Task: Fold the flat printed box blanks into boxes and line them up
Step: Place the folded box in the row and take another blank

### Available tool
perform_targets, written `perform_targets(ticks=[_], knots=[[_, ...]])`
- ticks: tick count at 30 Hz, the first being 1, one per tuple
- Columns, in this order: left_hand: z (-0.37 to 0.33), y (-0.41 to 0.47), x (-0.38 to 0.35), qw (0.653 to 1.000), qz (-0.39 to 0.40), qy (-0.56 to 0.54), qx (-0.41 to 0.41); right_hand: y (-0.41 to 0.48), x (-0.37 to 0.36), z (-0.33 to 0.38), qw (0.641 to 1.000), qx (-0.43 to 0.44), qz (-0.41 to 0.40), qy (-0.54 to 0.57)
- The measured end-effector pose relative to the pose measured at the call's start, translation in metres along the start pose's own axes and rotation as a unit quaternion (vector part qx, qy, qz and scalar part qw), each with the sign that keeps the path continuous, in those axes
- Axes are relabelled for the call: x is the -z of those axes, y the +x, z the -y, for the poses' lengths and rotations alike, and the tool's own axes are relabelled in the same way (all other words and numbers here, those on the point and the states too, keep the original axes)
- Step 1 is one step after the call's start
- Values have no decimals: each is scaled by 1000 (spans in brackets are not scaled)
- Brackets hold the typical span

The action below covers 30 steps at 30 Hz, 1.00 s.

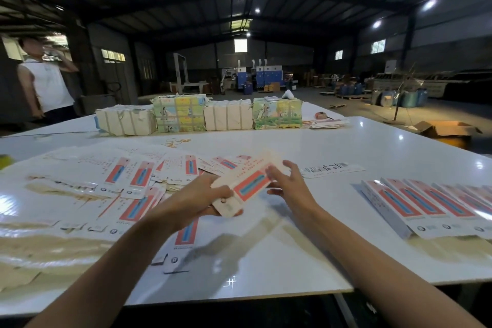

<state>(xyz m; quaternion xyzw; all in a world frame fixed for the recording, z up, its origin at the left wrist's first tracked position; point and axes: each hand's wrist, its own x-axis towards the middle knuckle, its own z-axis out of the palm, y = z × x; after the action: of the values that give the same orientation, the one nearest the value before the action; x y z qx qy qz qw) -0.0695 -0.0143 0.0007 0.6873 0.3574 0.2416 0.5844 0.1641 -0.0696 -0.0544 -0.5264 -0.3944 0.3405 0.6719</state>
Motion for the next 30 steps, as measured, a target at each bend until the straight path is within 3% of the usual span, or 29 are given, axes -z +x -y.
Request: perform_targets(ticks=[3, 9, 13, 17, 22, 25, 30], knots=[[8, 6, -15, 996, 85, -4, 35, 6, 5, 1, 998, -5, -9, 57], [3, 35, -29, 939, 240, -236, 64, 1, 4, 5, 998, 6, 22, 63], [11, 52, -50, 935, 193, -289, 69, 1, 9, 8, 998, 23, 29, 44], [35, 68, -61, 928, 146, -332, 79, -5, 11, -2, 996, 62, 29, -64], [50, 78, -51, 966, 59, -246, 58, -2, 7, -5, 944, 164, 13, -285], [47, 67, -51, 945, 71, -314, 62, -1, 6, 0, 955, 147, 19, -258], [39, 64, -50, 960, 121, -251, 30, 3, 9, 19, 978, 76, 70, -184]])
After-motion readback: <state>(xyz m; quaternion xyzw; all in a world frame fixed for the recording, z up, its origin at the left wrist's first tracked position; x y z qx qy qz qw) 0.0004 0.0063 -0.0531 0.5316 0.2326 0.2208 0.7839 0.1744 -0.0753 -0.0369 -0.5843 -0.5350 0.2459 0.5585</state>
